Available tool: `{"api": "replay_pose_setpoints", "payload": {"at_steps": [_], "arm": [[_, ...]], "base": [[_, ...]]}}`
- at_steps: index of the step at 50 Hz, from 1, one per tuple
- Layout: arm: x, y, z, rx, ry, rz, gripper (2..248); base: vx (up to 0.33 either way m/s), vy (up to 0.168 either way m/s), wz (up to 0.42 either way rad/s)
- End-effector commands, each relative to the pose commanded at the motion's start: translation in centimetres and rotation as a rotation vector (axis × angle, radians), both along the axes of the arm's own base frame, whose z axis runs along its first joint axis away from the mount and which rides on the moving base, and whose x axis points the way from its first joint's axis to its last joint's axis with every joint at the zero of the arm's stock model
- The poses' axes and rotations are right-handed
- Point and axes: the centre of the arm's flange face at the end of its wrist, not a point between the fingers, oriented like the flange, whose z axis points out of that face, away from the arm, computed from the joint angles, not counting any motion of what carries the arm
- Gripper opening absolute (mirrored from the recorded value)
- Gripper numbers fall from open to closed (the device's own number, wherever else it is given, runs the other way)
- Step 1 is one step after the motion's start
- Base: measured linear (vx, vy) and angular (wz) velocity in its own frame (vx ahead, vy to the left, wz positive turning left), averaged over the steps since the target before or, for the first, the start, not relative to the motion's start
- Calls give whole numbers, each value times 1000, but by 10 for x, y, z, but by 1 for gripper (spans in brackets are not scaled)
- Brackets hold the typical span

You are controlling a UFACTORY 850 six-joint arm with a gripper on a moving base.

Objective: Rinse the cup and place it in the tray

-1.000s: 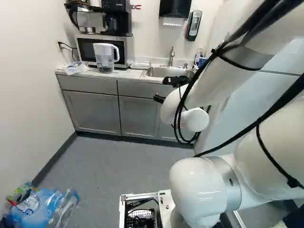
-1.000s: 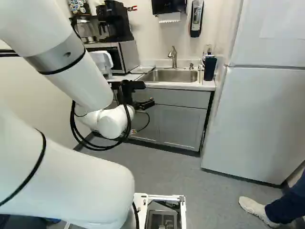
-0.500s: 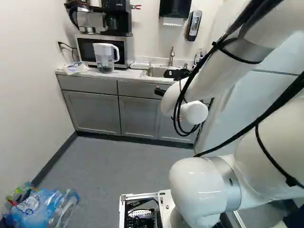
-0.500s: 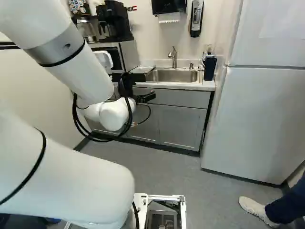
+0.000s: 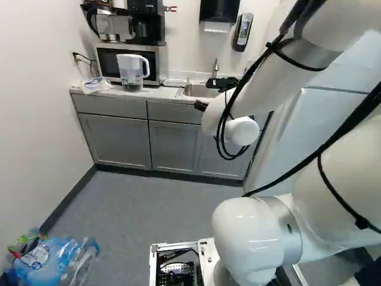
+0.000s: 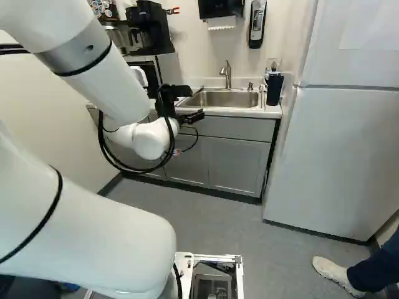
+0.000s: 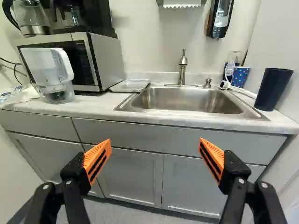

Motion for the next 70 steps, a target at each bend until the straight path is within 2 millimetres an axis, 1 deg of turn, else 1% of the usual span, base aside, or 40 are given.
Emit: {"api": "replay_pose_setpoints", "payload": {"at_steps": [33, 54, 70], "arm": [[30, -2, 34, -2, -52, -1, 247], [34, -2, 53, -3, -77, -1, 247], [40, -4, 68, -4, -93, -6, 247]], "base": [[0, 0, 0], [0, 0, 0], [0, 0, 0]]}}
